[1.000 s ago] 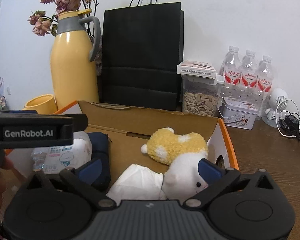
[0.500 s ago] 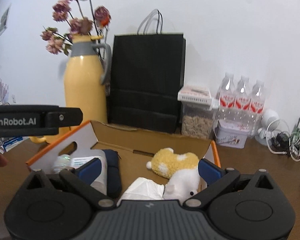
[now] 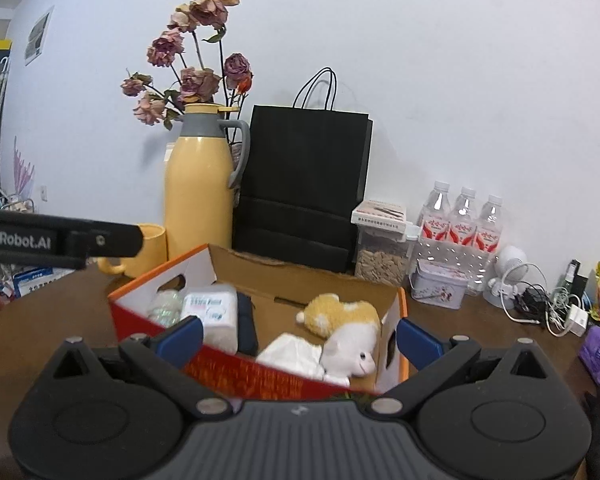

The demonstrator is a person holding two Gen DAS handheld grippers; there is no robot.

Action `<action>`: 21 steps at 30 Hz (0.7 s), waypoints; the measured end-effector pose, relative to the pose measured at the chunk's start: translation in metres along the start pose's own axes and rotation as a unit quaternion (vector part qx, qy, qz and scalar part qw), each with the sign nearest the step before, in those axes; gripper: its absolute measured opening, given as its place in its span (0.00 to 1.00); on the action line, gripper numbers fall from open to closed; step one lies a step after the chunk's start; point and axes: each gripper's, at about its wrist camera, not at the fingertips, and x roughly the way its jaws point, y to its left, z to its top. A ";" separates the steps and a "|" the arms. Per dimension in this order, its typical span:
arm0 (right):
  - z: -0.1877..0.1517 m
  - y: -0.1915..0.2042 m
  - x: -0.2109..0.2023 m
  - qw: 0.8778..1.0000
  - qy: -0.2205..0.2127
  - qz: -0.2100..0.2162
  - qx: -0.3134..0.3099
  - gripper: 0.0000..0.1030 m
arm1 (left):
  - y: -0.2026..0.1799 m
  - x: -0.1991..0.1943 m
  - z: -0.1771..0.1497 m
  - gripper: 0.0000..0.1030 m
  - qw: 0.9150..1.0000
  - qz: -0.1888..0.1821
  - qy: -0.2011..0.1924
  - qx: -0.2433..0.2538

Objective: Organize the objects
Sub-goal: 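Move both grippers back toward the white caps beside the black cable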

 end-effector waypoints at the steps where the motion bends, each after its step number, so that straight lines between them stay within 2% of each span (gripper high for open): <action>1: -0.004 0.000 -0.005 1.000 0.002 0.000 0.001 1.00 | 0.001 -0.005 -0.003 1.00 1.000 0.002 0.003 0.001; 10: -0.051 -0.005 -0.047 0.999 0.033 -0.006 0.010 1.00 | 0.012 -0.034 -0.039 1.00 0.999 0.020 0.040 -0.004; 21: -0.101 -0.016 -0.065 0.996 0.084 -0.016 0.015 1.00 | 0.021 -0.048 -0.071 1.00 0.995 0.055 0.081 -0.005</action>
